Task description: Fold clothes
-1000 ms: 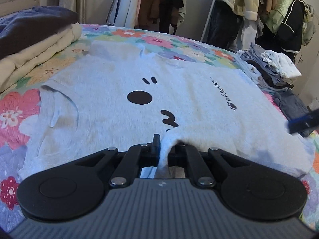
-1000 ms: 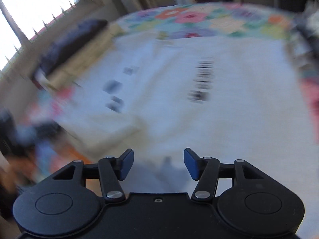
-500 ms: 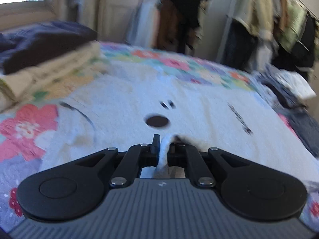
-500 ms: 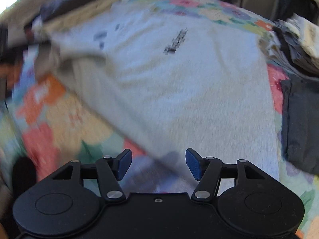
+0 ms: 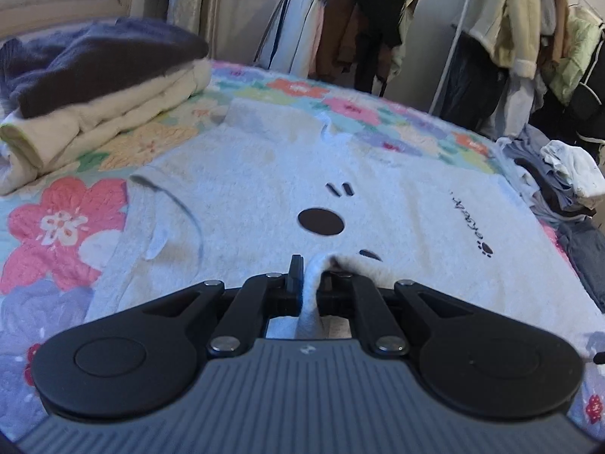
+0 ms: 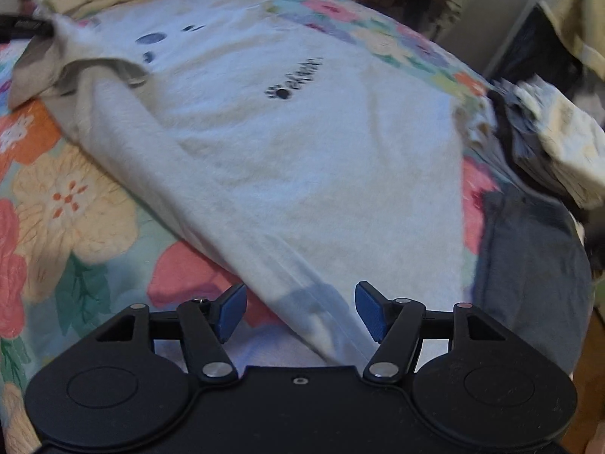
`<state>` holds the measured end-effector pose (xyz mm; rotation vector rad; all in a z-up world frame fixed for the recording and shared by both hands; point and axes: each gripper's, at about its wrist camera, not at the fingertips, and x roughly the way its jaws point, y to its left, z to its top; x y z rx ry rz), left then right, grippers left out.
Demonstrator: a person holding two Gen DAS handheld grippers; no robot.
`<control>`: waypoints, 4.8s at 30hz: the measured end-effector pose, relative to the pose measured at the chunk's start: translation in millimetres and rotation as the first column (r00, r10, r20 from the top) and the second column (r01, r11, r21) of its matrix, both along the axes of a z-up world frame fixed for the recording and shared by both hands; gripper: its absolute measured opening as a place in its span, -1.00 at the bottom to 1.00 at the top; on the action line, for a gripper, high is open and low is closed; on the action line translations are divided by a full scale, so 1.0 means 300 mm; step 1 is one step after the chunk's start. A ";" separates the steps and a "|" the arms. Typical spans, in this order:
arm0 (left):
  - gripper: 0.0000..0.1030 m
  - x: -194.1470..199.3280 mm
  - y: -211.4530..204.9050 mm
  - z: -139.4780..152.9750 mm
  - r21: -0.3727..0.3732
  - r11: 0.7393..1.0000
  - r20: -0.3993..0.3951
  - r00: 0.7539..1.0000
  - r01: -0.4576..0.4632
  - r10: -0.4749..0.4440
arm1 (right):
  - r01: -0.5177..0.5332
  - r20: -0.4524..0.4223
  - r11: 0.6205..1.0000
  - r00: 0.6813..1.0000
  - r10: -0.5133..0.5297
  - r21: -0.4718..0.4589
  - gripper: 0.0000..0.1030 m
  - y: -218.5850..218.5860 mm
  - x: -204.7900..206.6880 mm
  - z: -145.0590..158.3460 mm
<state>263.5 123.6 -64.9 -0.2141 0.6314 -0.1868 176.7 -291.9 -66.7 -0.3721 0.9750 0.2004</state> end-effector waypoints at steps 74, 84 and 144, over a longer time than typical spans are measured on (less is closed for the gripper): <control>-0.90 0.756 0.061 0.246 0.107 0.986 0.139 0.983 -0.131 0.116 | -0.079 0.382 0.983 0.924 0.009 0.167 -0.86 0.145 0.977 0.338; -0.90 0.643 0.080 0.209 0.112 0.987 0.092 0.990 -0.113 0.103 | 0.056 0.262 0.978 0.959 -0.109 0.201 -0.86 0.041 0.968 0.267; 0.17 0.521 0.111 0.076 0.165 0.952 -0.156 0.946 -0.258 0.284 | 0.238 0.190 0.961 0.946 -0.262 0.143 0.23 0.024 0.919 0.070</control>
